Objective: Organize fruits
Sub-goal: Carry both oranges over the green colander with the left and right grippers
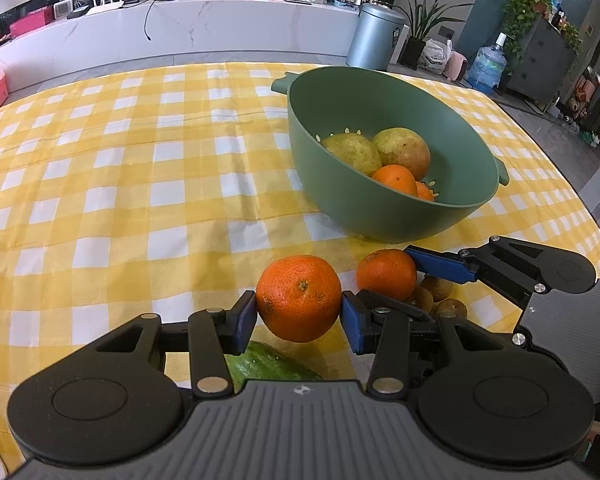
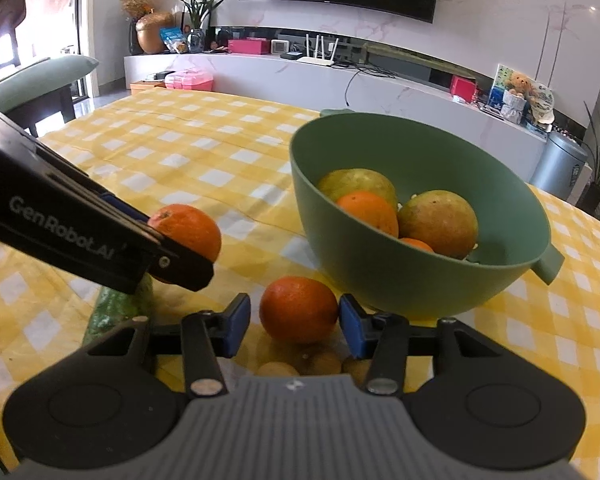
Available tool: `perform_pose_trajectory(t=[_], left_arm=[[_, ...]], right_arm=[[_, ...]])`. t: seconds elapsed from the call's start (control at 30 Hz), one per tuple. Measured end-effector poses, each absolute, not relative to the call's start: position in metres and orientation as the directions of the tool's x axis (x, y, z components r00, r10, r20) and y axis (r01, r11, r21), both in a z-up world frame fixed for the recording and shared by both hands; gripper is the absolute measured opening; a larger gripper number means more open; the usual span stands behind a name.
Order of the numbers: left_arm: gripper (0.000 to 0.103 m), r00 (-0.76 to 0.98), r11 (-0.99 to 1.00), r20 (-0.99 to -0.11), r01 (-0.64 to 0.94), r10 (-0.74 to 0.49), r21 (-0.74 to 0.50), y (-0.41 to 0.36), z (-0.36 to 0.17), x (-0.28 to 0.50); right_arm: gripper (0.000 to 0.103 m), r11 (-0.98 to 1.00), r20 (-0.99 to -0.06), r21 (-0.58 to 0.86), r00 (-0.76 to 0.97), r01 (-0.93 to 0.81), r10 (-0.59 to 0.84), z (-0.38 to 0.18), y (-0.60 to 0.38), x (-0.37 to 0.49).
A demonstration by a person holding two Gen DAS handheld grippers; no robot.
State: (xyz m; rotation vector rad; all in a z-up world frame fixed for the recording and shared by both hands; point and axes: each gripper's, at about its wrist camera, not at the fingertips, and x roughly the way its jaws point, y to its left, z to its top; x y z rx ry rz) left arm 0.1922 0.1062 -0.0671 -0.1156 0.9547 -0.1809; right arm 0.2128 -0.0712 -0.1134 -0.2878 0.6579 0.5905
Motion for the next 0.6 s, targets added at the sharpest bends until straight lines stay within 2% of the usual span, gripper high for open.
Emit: perform_pose_trajectory(t=[0.6], left_arm=[[0.050, 0.614, 0.976, -0.760, 0.097, -0.214, -0.197, 0.108, -0.050, 0.184]], right_arm=[[0.040, 0.806, -0.593, -0.040, 0.664, -0.590, 0.456, -0.093, -0.086, 0.198]])
